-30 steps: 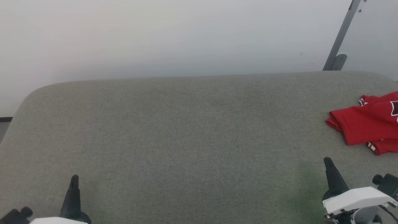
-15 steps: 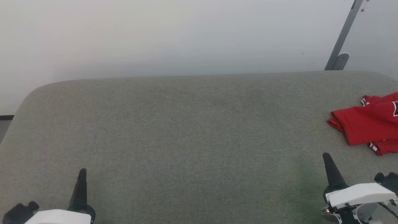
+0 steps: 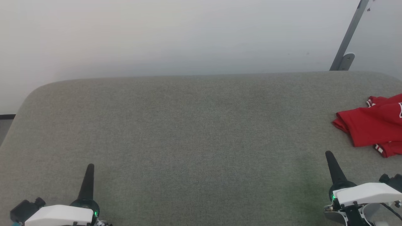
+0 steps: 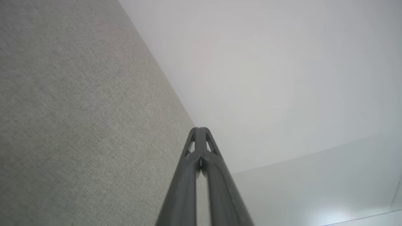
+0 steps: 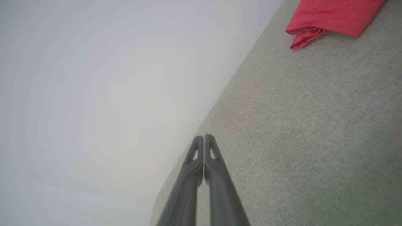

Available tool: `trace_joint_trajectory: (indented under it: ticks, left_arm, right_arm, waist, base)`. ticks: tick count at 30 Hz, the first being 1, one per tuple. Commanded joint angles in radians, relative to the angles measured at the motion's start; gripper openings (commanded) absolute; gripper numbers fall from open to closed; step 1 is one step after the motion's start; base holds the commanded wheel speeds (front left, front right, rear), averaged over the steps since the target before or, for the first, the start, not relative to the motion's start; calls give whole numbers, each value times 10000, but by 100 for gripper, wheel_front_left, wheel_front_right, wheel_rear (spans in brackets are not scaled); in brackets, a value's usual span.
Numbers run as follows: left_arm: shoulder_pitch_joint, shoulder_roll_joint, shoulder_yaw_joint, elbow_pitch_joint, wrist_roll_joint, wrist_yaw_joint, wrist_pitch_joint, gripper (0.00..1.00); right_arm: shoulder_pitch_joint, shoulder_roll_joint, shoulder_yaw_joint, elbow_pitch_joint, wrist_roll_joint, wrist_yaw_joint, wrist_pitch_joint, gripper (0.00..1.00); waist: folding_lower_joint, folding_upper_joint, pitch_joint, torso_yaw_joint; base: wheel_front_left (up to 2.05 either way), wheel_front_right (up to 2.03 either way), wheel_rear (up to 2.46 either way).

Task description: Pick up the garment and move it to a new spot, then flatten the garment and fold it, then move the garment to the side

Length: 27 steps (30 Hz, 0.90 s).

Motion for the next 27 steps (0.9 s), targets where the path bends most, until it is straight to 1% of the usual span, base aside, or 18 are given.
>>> trace_joint_trajectory:
  ticks: [1,27]
  left_arm:
    - [-268,17,4,-33,-172,-27,63,0]
    - [-817,-280,-153,221,-1988,-37,687,0]
  right_arm:
    - [-231,2,-39,-132,202,-6,80,0]
    - [-334,282,-279,-353,2233,-7,691,0]
  waist:
    - [0,-1,2,4]
    - [0,-1,75,109]
  base:
    - [0,0,0]
    - [0,0,0]
